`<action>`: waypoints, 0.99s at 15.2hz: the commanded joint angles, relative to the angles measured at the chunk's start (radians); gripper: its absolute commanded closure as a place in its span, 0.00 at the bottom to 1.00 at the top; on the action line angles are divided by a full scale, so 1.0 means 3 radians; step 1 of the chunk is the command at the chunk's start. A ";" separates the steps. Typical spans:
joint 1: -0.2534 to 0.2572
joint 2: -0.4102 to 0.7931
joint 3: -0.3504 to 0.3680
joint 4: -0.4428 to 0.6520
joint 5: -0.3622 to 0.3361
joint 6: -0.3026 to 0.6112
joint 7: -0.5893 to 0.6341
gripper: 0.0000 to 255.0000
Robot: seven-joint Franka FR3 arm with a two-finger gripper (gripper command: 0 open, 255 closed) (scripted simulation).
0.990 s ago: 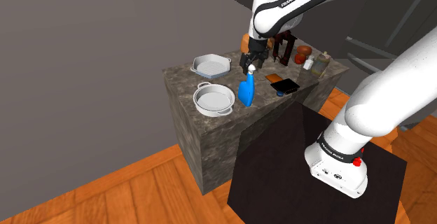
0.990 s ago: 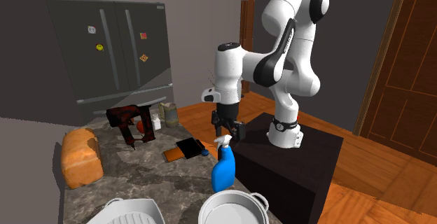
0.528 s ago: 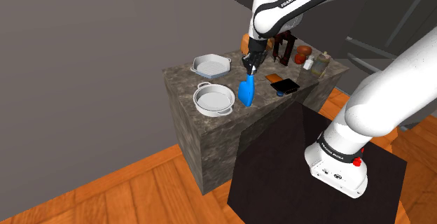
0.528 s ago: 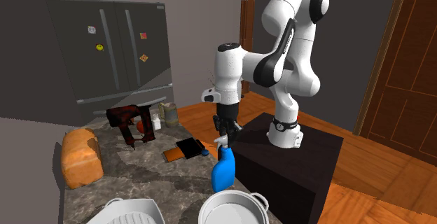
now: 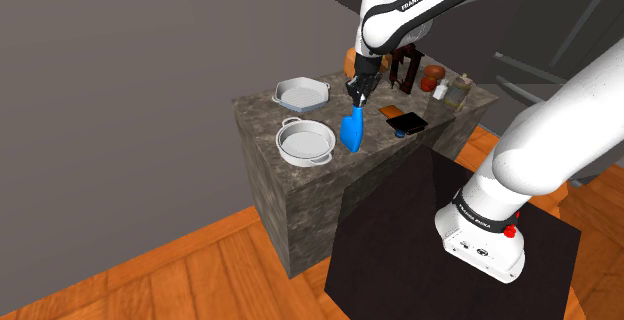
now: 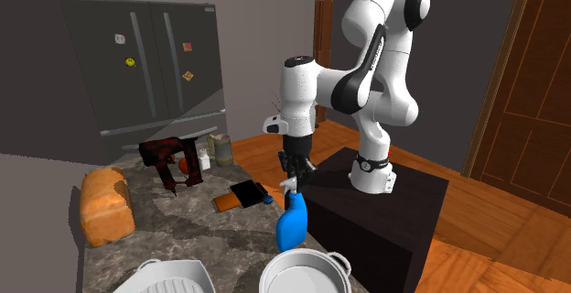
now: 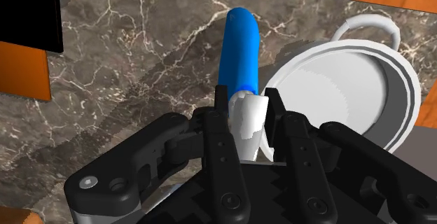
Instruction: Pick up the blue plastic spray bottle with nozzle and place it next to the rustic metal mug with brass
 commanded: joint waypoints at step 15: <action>-0.0003 -0.0357 0.0023 0.0387 -0.0015 -0.0744 0.0017 1.00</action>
